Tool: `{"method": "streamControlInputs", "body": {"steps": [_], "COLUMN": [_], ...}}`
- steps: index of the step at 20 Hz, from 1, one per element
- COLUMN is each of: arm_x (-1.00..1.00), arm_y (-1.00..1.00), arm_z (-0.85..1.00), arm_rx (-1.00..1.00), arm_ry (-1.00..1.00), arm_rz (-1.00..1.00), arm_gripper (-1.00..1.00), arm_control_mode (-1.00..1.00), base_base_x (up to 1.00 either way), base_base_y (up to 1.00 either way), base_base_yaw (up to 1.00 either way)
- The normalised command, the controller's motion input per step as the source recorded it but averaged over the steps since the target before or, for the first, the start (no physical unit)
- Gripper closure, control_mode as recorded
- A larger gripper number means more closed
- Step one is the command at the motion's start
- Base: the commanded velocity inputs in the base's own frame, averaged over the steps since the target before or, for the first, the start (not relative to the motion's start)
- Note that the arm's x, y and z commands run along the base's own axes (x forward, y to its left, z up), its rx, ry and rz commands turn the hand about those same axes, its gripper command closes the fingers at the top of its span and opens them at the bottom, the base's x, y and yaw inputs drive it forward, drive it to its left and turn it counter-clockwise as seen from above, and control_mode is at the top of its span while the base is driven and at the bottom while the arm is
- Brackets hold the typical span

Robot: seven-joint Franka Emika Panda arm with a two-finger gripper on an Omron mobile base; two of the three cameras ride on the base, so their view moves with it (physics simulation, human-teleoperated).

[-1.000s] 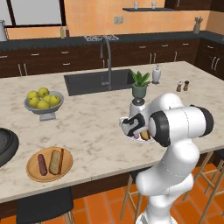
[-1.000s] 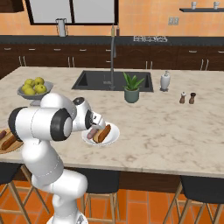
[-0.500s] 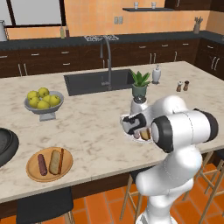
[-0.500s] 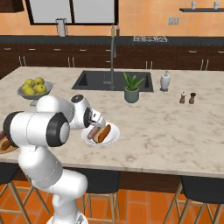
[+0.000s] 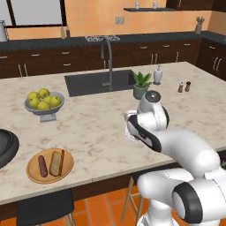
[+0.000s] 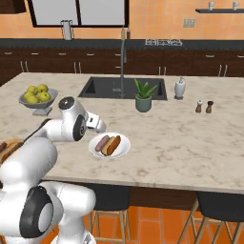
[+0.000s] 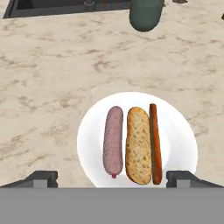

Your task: Place one bun and one sausage from the bowl on each plate.

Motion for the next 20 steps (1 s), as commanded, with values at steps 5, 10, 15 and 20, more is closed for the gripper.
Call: {"method": "streamControlInputs", "body": {"steps": [5,10,15,20], "arm_x": [-0.63,-0.93,-0.99,-0.85], "arm_y": [0.29,0.54,0.30,0.18], "arm_z": [0.96,0.40,0.01,-0.01], "arm_rx": [0.03,-0.02,0.00,0.00], "arm_ry": [0.23,0.14,-0.05,-0.06], "arm_rz": [0.04,0.00,0.00,0.04], "arm_gripper": [-1.00,-1.00,-1.00,-1.00], "arm_control_mode": [-1.00,-1.00,-1.00,-1.00], "base_base_x": [0.00,0.00,0.00,0.00], "base_base_y": [0.00,0.00,0.00,0.00], "base_base_yaw": [0.00,0.00,0.00,0.00]}}
